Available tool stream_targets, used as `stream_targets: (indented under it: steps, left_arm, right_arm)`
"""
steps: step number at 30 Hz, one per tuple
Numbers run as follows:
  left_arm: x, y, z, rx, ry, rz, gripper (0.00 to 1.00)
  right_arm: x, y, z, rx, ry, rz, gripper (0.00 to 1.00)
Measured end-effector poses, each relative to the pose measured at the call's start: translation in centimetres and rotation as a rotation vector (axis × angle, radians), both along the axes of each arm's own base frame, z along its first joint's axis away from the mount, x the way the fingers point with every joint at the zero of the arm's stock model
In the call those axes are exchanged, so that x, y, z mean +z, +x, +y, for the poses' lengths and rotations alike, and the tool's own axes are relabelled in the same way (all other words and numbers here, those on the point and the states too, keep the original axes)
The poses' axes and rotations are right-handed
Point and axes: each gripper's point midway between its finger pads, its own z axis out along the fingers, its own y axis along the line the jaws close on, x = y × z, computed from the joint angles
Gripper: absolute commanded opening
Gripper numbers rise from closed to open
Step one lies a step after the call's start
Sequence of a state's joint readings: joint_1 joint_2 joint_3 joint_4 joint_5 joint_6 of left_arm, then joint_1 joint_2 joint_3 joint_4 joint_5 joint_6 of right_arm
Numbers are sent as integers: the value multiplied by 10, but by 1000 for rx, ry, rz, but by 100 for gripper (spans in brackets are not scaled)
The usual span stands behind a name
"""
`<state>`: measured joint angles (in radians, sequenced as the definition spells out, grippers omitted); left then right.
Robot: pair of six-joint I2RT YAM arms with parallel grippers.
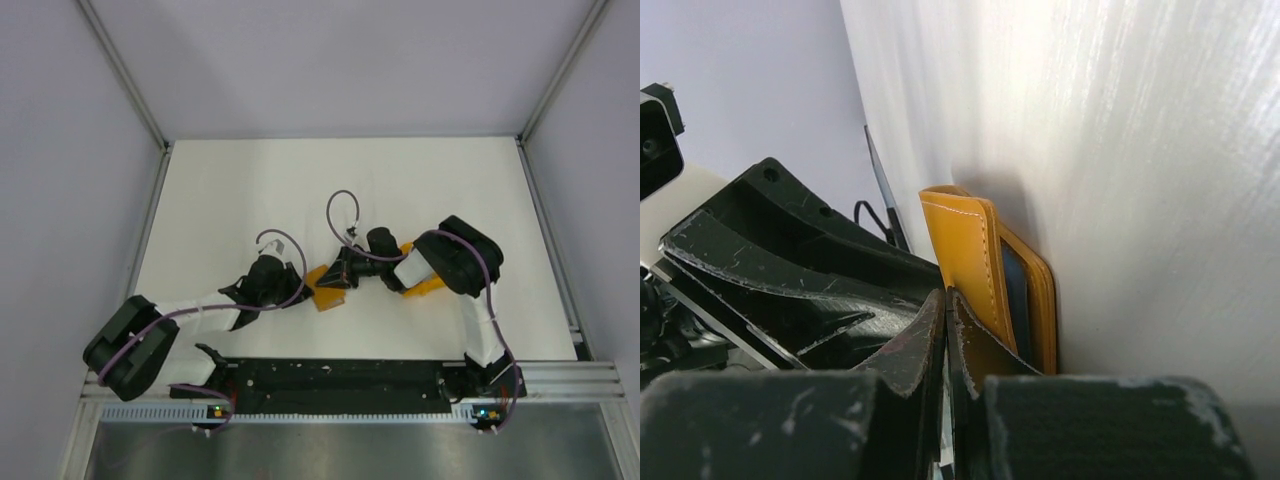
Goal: Put the credit cards into the card holder
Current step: Close the card holder at the center of the board.
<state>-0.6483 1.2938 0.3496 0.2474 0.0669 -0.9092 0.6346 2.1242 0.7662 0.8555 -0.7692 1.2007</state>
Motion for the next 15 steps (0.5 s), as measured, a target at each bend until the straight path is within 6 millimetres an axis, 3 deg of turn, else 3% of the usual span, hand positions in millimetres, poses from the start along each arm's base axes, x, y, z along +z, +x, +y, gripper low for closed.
stream_targets:
  steps: [15]
  left_arm:
    - [0,-1,1,-18,26,3,28]
  right_arm:
    - [-4,-2,1,30,48,27,0]
